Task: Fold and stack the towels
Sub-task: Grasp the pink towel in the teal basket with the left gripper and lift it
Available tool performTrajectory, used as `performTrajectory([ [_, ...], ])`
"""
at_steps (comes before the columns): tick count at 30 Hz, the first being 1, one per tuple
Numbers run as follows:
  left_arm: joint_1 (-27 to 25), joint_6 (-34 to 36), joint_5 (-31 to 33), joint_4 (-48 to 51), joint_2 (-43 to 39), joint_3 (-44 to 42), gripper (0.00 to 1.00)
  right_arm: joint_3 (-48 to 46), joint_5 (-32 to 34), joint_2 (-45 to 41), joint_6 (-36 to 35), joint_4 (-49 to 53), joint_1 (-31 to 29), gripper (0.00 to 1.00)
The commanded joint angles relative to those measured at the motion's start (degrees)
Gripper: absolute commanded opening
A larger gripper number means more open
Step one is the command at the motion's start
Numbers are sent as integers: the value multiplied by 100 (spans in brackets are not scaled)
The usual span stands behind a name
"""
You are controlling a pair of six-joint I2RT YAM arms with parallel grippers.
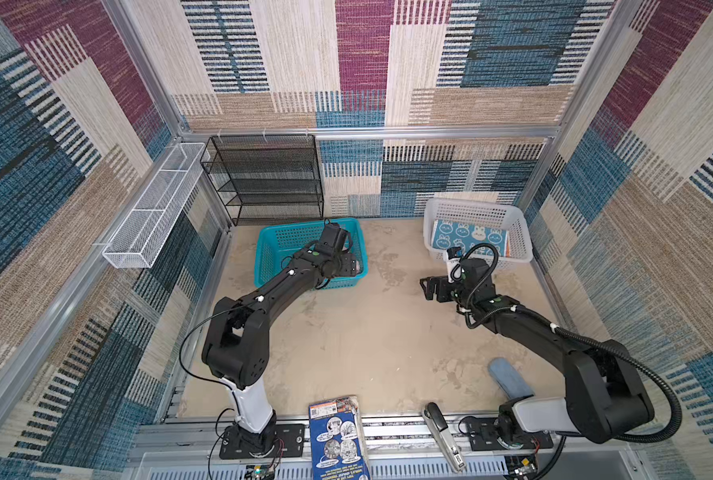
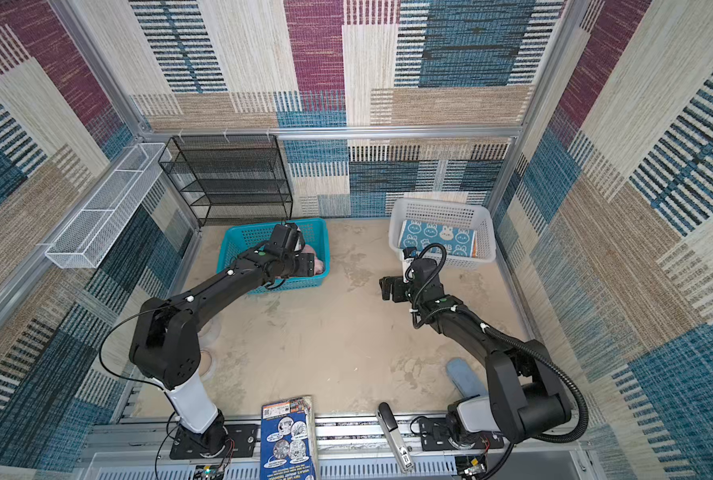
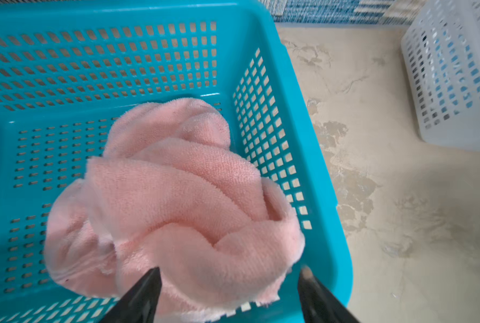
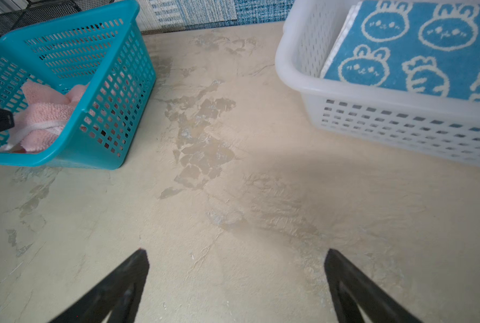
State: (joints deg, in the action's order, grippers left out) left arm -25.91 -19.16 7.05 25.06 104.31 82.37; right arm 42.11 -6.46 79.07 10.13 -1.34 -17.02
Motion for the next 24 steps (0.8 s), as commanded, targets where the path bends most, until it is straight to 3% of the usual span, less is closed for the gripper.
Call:
performTrajectory([
  [1,1,35,-166,106,267,209,75,-80,-49,11,-52,-320,-10,100],
  [5,7,-3,-265,210,621,473,64,-138,-77,35,-48,-388,-7,100],
  [9,7,-44,-231,331,856,626,45,-157,-121,104,-47,-408,-7,100],
  [13,16,-40,-142,422,916,714,5,-177,-235,135,-20,-488,-12,100],
  [14,16,-44,-102,458,908,743,0,-182,-264,135,-11,-505,-11,100],
  [24,69,287,104,484,21,860,0,-143,-387,143,58,-581,-132,100],
])
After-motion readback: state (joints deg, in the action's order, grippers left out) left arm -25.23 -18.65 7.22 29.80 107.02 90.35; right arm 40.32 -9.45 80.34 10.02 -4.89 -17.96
